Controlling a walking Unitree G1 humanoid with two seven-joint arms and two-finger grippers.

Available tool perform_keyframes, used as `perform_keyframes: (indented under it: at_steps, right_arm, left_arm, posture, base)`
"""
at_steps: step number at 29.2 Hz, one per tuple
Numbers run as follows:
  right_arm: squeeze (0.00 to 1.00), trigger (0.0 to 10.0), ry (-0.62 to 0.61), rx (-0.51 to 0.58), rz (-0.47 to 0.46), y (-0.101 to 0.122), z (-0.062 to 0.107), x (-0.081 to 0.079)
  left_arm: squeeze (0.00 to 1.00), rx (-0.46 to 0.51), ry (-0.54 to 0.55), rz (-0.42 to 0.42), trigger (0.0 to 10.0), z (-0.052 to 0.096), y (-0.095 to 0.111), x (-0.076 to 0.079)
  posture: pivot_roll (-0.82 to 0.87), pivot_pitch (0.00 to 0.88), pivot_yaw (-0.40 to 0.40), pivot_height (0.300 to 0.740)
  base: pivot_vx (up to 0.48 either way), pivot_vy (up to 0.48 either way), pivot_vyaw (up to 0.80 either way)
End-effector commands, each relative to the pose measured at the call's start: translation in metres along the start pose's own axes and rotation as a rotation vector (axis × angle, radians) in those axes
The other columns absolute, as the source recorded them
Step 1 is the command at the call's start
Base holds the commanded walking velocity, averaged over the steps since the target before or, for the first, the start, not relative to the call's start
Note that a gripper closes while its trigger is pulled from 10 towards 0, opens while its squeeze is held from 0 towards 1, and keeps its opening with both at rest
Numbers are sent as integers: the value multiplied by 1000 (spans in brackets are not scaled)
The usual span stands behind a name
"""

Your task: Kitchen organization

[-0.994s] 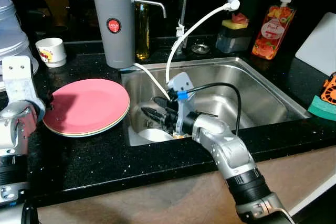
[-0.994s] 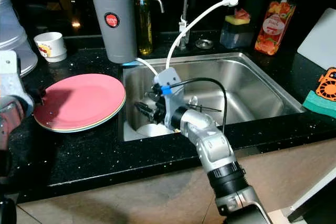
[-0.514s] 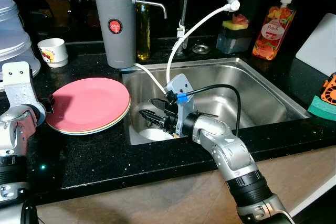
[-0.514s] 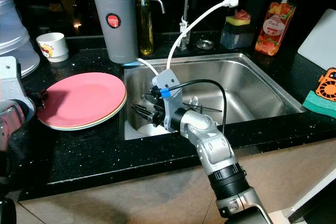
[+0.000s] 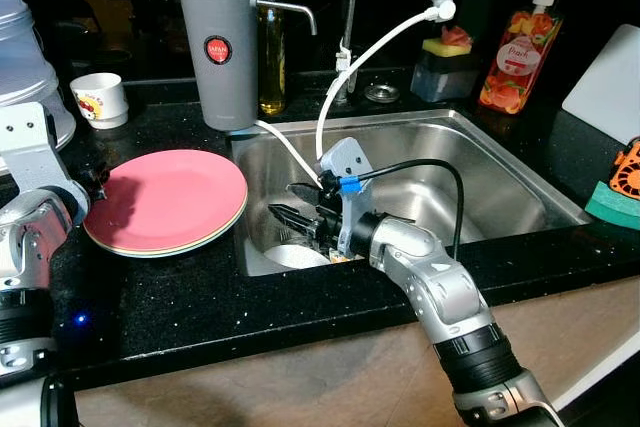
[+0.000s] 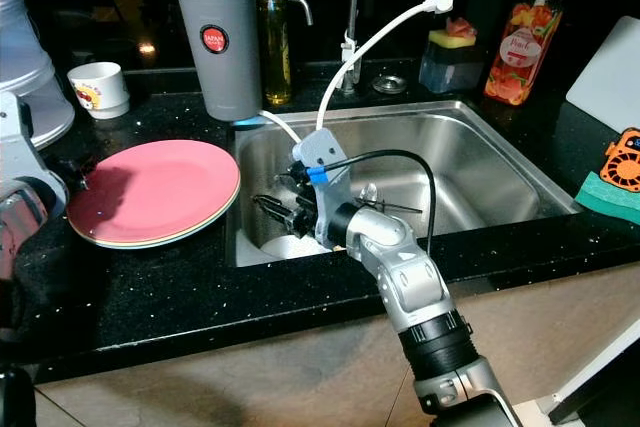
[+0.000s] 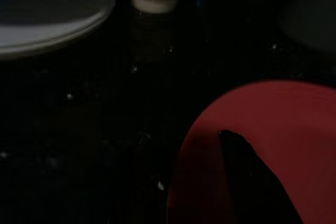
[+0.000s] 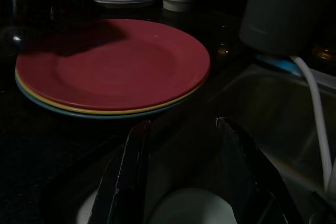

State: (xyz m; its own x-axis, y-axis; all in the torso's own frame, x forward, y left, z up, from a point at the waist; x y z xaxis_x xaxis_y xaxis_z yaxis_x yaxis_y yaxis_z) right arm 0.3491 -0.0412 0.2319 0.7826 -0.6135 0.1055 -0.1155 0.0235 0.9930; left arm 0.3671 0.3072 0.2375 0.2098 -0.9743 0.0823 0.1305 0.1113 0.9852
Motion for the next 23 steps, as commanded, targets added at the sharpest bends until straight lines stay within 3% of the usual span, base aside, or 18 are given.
perform_keyframes:
  at_steps: [1, 12, 13, 14, 23]
  right_arm:
    - [0, 10000, -3, 16, 3, 2, 0, 1]
    - [0, 10000, 1, 24, 17, 3, 0, 0]
    - [0, 10000, 1, 26, 18, 4, 0, 0]
    - [0, 10000, 1, 27, 18, 4, 0, 0]
    - [0, 10000, 1, 32, 19, 4, -1, 0]
  left_arm:
    - [0, -55, 21, -12, 10000, -2, -11, -4]
    - [0, -120, -17, -12, 10000, -5, -24, 0]
    - [0, -122, -18, -12, 6471, -5, -24, 0]
    - [0, -116, -23, -2, 0, -6, -24, 0]
    - [0, -72, 15, 3, 0, -5, -16, -7]
  posture:
    - [50, 89, 7, 740]
    - [49, 91, 9, 740]
    - [49, 91, 10, 740]
    - [47, 92, 9, 740]
    - [50, 93, 8, 740]
  base:
    - [0, 0, 0]
    - [0, 0, 0]
    - [0, 0, 0]
    - [0, 0, 0]
    - [0, 0, 0]
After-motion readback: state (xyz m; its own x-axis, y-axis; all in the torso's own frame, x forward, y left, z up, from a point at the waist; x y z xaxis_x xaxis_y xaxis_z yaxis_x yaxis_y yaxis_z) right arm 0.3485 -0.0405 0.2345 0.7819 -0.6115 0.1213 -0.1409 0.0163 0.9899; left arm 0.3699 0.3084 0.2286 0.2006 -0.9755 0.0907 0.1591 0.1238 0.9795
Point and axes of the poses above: a point about 5 cm out from each wrist's last joint towards the gripper, its own z axis pointing back from the gripper into the wrist, its own y axis along the axis of the wrist's last joint, x = y × z, the point moved 2 cm from there along -z, pointing out of the wrist towards the gripper, and after that the axes turned 4 degrees about -z, right-handed, at the moved point
